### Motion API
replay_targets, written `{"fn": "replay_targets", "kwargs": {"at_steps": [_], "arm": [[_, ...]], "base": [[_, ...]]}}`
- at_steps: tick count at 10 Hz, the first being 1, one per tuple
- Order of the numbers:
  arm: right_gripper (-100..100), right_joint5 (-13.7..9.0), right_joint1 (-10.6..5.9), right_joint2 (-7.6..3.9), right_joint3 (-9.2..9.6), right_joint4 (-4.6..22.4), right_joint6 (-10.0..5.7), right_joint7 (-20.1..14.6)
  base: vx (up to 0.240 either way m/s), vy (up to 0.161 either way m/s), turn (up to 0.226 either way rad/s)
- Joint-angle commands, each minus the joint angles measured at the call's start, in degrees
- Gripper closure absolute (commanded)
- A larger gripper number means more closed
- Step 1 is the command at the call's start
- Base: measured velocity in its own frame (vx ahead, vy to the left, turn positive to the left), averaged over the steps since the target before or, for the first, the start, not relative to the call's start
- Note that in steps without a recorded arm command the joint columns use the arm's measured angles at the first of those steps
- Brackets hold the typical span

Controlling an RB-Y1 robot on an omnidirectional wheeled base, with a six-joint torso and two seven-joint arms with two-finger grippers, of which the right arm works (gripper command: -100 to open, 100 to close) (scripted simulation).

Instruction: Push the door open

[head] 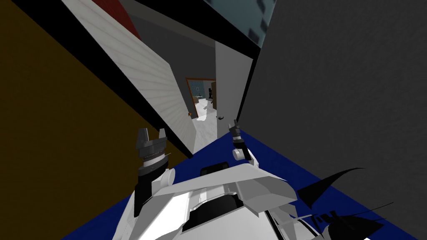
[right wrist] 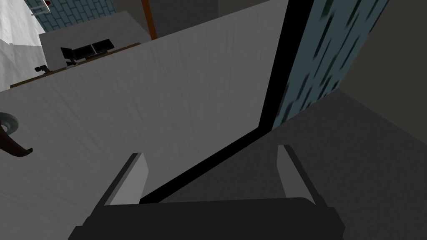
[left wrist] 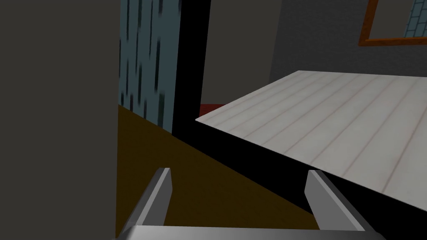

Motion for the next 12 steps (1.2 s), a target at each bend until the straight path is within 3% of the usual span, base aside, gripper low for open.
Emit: {"fn": "replay_targets", "kwargs": {"at_steps": [1,2,3,12], "arm": [[-100,0.09,-0.81,-0.13,0.30,2.63,-0.69,0.20],[-100,0.10,-1.52,-0.35,0.43,4.42,-1.08,0.29],[-100,0.10,-1.52,-0.35,0.43,4.56,-1.08,0.29],[-100,0.15,-6.80,-1.62,1.42,18.93,-3.96,0.98]], "base": [[0.047,-0.053,0.034],[0.058,-0.078,0.080],[0.049,-0.067,0.027],[0.066,-0.074,0.054]]}}
